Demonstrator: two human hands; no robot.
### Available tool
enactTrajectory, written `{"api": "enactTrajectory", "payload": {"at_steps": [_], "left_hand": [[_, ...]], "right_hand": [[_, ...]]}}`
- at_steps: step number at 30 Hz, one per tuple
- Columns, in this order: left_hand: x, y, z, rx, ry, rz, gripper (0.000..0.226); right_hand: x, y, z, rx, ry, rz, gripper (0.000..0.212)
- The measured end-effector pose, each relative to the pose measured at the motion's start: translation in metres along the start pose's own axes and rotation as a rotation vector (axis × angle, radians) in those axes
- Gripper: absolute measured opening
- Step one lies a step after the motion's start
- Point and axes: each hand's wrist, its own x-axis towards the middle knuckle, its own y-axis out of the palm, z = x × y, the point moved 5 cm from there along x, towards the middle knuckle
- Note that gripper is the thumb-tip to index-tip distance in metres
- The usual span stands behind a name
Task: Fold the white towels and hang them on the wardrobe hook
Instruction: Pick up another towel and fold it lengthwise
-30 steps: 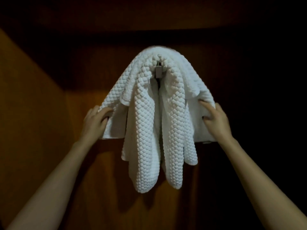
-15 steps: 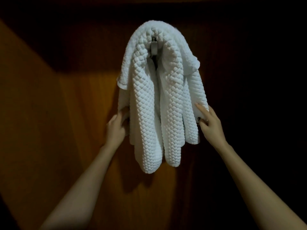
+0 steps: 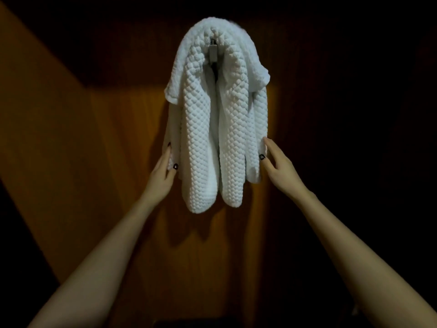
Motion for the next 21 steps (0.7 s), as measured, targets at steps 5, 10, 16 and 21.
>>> {"api": "enactTrajectory", "payload": {"at_steps": [5,10,16,21], "left_hand": [[-0.054,-0.007,-0.001,0.267,-0.017,0.067,0.06],[-0.15,0.016,-0.031,0.363,-0.058,0.186,0.056],[-0.294,0.104,-0.058,0.466,0.051,0.658,0.06],[-0.4,0.194,-0.118,0.404,0.238,1.004,0.062]], "right_hand": [[-0.067,0.01,0.003,-0.129,0.151,0.104,0.056],[-0.174,0.026,0.002,-0.271,0.379,0.237,0.06],[-0.349,0.025,-0.005,-0.497,0.652,0.38,0.06],[-0.503,-0.004,-0.023,-0.507,0.968,0.443,0.064]]}}
